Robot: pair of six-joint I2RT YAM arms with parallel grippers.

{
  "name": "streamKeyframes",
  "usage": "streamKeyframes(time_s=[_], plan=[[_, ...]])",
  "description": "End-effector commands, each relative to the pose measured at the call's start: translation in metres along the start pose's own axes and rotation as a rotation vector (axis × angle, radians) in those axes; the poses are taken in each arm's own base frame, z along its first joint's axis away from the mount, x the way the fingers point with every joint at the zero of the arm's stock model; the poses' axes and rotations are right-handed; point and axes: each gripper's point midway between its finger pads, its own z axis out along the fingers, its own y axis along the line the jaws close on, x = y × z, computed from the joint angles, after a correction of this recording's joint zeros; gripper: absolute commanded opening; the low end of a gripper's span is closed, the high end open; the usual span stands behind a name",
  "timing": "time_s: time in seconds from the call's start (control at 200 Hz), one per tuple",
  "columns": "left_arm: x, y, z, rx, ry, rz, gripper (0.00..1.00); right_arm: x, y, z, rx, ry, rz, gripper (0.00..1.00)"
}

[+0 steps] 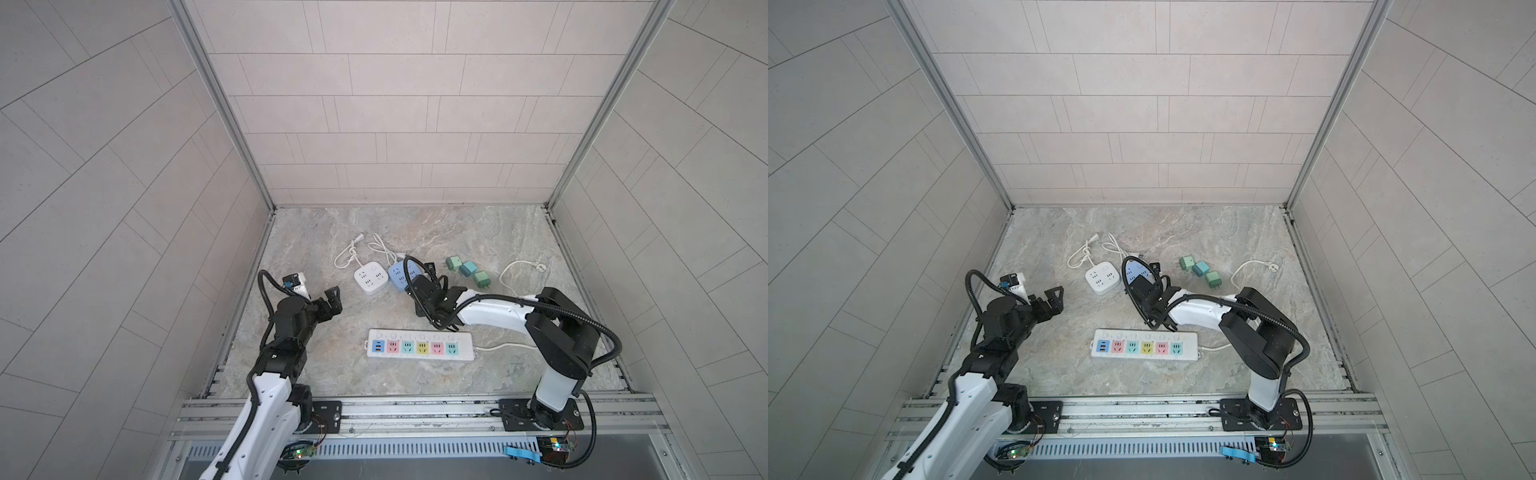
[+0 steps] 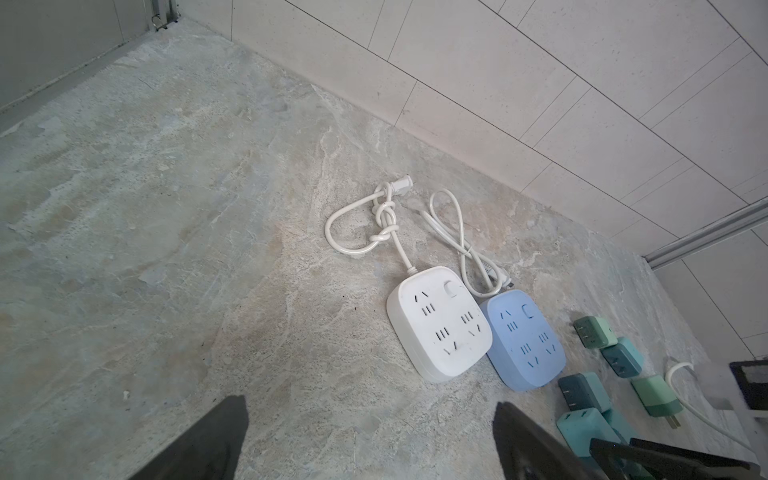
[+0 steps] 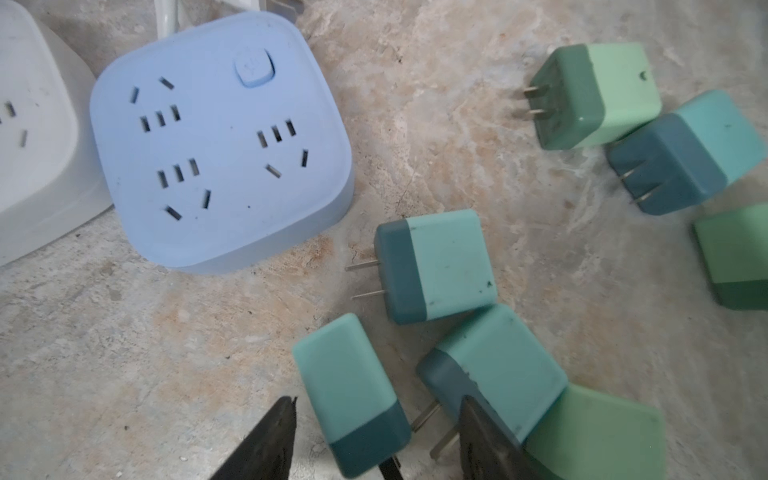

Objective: Insert the plug

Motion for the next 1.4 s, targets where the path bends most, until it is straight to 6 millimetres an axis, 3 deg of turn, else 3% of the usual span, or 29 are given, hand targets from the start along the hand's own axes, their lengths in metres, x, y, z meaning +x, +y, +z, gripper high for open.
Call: streamKeyframes(time_s=[0.0, 0.275, 0.405, 0.555, 0.695, 0.921, 1.076, 1.396], plan=[[0.001, -0.001, -0.001, 0.009, -0.008, -0.011, 1.0, 0.003, 0.003, 0.012, -0.039, 0.052, -0.018, 0.61], [0.001, -0.001, -0.001, 0.006, -0.007, -0.011, 1.0, 0.009, 0.015, 0.017, -0.105, 0.093, -0.049, 0.55], [0.001, 0.0, 0.0, 0.005, -0.006, -0.012, 1.0, 0.009, 0.008, 0.002, -0.098, 0.075, -0.063, 0.56], [0.001, -0.001, 0.0, 0.006, -0.007, -0.012, 1.0, 0.013, 0.008, -0.033, -0.085, -0.006, -0.116, 0.75], [0.0, -0.001, 0.0, 0.007, -0.008, -0.011, 1.0, 0.029, 0.009, -0.029, -0.052, 0.038, -0.153, 0.83], [0.0, -0.001, -0.001, 0.008, -0.01, -0.012, 1.0, 0.047, 0.014, -0.02, -0.043, 0.081, -0.201, 0.89], [0.0, -0.001, -0.001, 0.008, -0.009, -0.012, 1.0, 0.056, 0.023, -0.029, -0.047, 0.083, -0.254, 0.92], [0.001, -0.001, -0.001, 0.007, -0.009, -0.012, 1.0, 0.068, 0.016, -0.044, -0.054, 0.09, -0.26, 0.93]])
